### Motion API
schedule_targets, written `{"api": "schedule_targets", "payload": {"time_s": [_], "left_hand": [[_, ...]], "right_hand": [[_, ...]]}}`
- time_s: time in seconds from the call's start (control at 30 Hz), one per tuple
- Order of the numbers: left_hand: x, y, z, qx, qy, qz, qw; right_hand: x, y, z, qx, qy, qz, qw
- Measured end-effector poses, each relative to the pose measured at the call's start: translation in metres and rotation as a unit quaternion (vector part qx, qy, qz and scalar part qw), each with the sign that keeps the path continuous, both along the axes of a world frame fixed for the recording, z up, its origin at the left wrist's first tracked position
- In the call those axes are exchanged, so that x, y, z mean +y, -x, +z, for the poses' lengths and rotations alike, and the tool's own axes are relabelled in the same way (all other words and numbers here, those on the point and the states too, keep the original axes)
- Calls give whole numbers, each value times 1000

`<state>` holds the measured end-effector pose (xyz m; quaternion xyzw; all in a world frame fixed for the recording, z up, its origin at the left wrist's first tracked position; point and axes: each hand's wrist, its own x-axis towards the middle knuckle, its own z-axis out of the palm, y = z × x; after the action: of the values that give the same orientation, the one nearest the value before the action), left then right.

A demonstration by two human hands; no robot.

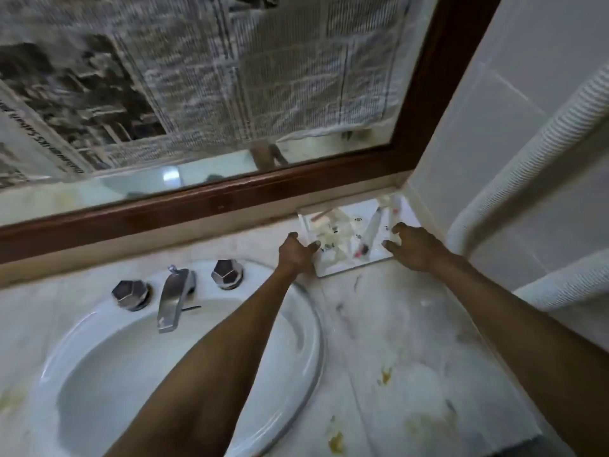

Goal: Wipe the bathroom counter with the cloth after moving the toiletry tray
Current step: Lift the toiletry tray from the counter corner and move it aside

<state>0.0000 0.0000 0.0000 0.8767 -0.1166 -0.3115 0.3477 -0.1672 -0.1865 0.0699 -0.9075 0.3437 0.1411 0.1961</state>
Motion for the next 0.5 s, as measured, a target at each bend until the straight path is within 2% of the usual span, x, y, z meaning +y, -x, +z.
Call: {"api": "schedule_targets", "payload": {"time_s": [0.27,0.5], "left_hand": [[-24,-5,-20,7,58,122,991],[0,-20,-28,-9,48,136,989]], "right_hand": [[-27,-9,-35,-3,-21,-30,999],[-38,-25,-60,-24,-6,-42,999]]}}
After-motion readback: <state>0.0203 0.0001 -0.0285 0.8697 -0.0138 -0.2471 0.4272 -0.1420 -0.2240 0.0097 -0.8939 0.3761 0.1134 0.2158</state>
